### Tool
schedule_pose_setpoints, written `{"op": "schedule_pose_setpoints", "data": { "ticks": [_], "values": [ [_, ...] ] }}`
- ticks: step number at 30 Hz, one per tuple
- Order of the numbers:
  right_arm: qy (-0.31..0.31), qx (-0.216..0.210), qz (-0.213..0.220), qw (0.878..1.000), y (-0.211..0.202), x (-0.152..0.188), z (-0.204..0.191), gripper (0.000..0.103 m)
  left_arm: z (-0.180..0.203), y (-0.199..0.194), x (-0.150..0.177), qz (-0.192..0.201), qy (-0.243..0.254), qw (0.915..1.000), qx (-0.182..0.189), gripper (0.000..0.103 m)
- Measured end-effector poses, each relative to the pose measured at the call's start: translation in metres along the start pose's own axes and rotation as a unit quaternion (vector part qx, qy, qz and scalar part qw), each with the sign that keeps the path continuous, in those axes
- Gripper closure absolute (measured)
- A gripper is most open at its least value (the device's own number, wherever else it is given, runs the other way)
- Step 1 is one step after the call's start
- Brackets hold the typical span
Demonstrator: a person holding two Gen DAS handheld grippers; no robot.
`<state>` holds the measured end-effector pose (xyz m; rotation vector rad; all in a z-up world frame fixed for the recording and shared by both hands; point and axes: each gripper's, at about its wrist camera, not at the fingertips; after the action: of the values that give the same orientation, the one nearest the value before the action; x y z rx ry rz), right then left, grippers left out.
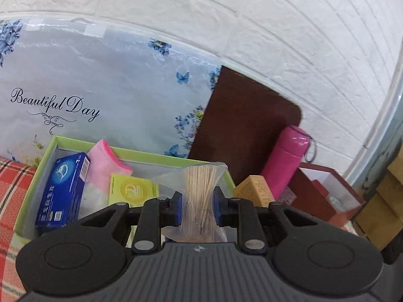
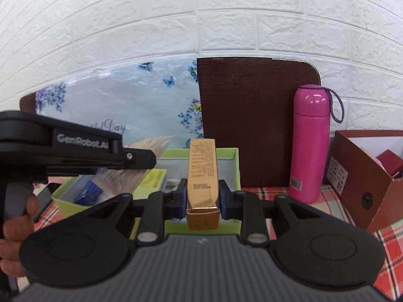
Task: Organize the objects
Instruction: 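Carry the toothpick bag and gold box into the lime-green box and release both, then return both tools to the pile, approaching the clear plastic case and red tape roll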
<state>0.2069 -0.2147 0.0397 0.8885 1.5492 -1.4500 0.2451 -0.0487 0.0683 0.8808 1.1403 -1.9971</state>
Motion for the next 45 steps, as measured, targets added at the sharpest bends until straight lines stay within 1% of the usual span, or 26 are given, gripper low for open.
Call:
{"op": "schedule_pose_setpoints", "data": {
  "ticks": [5,8,9,10,11,12,13,15,17,19,23,25,26,29,32,34,39,45],
  "values": [
    [-0.021,0.015,-0.001,1.0,0.032,-0.003,-0.001,0.079,-0.008,0.031,-0.006,-0.017,-0.011,0.9998,0.001,0.079],
    [-0.036,0.024,-0.005,0.999,0.047,-0.002,-0.001,0.079,-0.011,0.044,-0.005,-0.021,-0.001,0.9998,-0.001,0.08],
    [-0.049,0.029,-0.009,0.998,0.052,-0.001,-0.003,0.079,-0.011,0.047,-0.004,-0.02,0.003,0.9998,-0.007,0.078],
    [-0.063,0.033,-0.008,0.997,0.054,0.001,-0.005,0.078,-0.012,0.05,-0.003,-0.021,0.007,0.9997,-0.012,0.066],
    [-0.076,0.035,-0.006,0.996,0.054,0.004,-0.008,0.074,-0.014,0.052,-0.002,-0.025,0.009,0.9995,-0.015,0.041],
    [-0.085,0.036,-0.003,0.996,0.052,0.006,-0.009,0.059,-0.017,0.053,-0.001,-0.025,0.006,0.9994,-0.025,0.029],
    [-0.092,0.034,0.005,0.995,0.049,0.009,-0.01,0.045,-0.019,0.05,0.0,-0.017,0.002,0.9993,-0.032,0.02],
    [-0.106,0.036,0.014,0.994,0.042,0.015,-0.013,0.037,-0.024,0.044,0.002,0.0,0.001,0.9995,-0.031,0.02],
    [-0.112,0.037,0.012,0.993,0.038,0.02,-0.015,0.032,-0.026,0.039,0.002,0.001,0.008,0.9996,-0.028,0.019],
    [-0.1,0.035,0.011,0.994,0.033,0.024,-0.014,0.018,-0.026,0.035,0.003,0.002,0.012,0.9993,-0.035,0.019],
    [-0.084,0.033,0.012,0.996,0.02,0.023,-0.012,0.014,-0.022,0.023,0.002,-0.002,0.015,0.9991,-0.04,0.019],
    [-0.086,0.036,0.022,0.995,0.01,0.022,-0.013,0.004,-0.017,0.012,0.002,0.0,0.024,0.9988,-0.043,0.019],
    [-0.088,0.038,0.029,0.995,0.003,0.02,-0.013,0.002,-0.013,0.006,0.002,0.001,0.032,0.9983,-0.049,0.019],
    [-0.087,0.037,0.043,0.995,-0.018,0.018,-0.014,0.0,-0.001,-0.016,0.005,0.011,0.055,0.996,-0.07,0.019],
    [-0.072,0.027,0.049,0.996,-0.036,0.019,-0.012,0.0,0.009,-0.039,0.011,0.02,0.063,0.9947,-0.079,0.017],
    [-0.065,0.024,0.045,0.997,-0.048,0.022,-0.013,0.0,0.013,-0.052,0.016,0.021,0.065,0.9946,-0.078,0.015],
    [-0.058,0.019,0.037,0.997,-0.075,0.035,-0.016,0.0,0.02,-0.078,0.03,0.023,0.069,0.9939,-0.083,0.015],
    [-0.033,0.011,0.02,0.999,-0.103,0.062,-0.022,0.0,0.019,-0.099,0.053,0.012,0.068,0.9939,-0.086,0.015]
  ]
}}
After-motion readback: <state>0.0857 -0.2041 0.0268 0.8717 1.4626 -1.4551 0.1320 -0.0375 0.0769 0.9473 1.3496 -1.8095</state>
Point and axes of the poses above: each gripper's, at about its wrist camera, not at the fingertips, and y roughly the way its jaws point, z to its right, x to its underside, and after that the axes turned 3 degrees about -y, right-handed
